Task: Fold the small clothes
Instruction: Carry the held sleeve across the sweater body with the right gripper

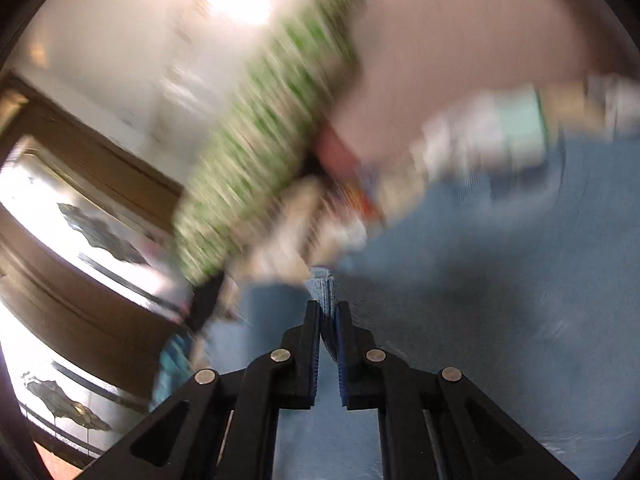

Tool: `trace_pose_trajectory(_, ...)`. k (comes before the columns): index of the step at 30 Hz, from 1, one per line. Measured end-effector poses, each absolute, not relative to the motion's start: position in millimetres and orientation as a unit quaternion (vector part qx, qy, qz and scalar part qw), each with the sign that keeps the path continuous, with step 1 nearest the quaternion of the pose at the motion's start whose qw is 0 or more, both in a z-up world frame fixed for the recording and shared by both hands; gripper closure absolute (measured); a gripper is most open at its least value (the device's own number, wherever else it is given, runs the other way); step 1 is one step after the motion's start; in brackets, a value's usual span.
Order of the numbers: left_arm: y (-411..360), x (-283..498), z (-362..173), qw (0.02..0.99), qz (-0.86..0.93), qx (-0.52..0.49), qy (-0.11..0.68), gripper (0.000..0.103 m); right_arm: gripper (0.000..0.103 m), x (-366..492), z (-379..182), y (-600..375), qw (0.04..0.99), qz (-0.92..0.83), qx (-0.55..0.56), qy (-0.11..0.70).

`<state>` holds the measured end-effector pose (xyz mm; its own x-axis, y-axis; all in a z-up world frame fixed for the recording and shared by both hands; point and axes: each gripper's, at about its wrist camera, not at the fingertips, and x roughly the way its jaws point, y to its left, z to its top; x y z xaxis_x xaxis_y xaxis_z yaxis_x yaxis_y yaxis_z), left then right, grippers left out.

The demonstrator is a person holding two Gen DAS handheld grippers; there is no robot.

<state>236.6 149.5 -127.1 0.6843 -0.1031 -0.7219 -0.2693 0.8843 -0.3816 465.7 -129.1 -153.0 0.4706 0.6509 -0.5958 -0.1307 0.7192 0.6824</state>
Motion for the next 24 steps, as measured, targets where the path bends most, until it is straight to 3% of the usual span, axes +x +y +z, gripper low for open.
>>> trace_pose_trajectory(2, 147, 237, -127, 0.888, 0.043, -0.233, 0.395, 0.000, 0.088, 468, -189, -115, 0.801, 0.215, 0.253, 0.498)
trace_pose_trajectory(4, 143, 237, -126, 0.890, 0.038, -0.225, 0.395, 0.000, 0.073, 462, -205, -109, 0.793, 0.226, 0.253, 0.507)
trace_pose_trajectory(5, 141, 238, -126, 0.891, 0.037, -0.223, 0.394, 0.000, 0.047, 457, -199, -109, 0.798, 0.235, 0.252, 0.495)
trace_pose_trajectory(7, 138, 240, -125, 0.892, 0.034, -0.219, 0.394, 0.000, 0.006, 452, -186, -110, 0.793, 0.252, 0.256, 0.492)
trace_pose_trajectory(10, 135, 240, -125, 0.895, 0.033, -0.210, 0.392, 0.000, 0.005, 426, -149, -140, 0.805, 0.261, 0.278, 0.455)
trace_pose_trajectory(12, 133, 242, -126, 0.895, 0.031, -0.208, 0.394, 0.000, 0.005, 393, -130, -198, 0.814, 0.223, 0.350, 0.406)
trace_pose_trajectory(18, 112, 261, -126, 0.883, 0.009, -0.226, 0.410, 0.000, 0.007, 302, -164, -379, 0.773, 0.039, 0.534, 0.341)
trace_pose_trajectory(22, 85, 298, -126, 0.876, -0.001, -0.217, 0.431, 0.000, 0.019, 313, -183, -413, 0.741, 0.045, 0.573, 0.348)
trace_pose_trajectory(24, 69, 321, -132, 0.867, -0.008, -0.208, 0.453, 0.000, 0.029, 331, -186, -412, 0.737, 0.068, 0.579, 0.342)
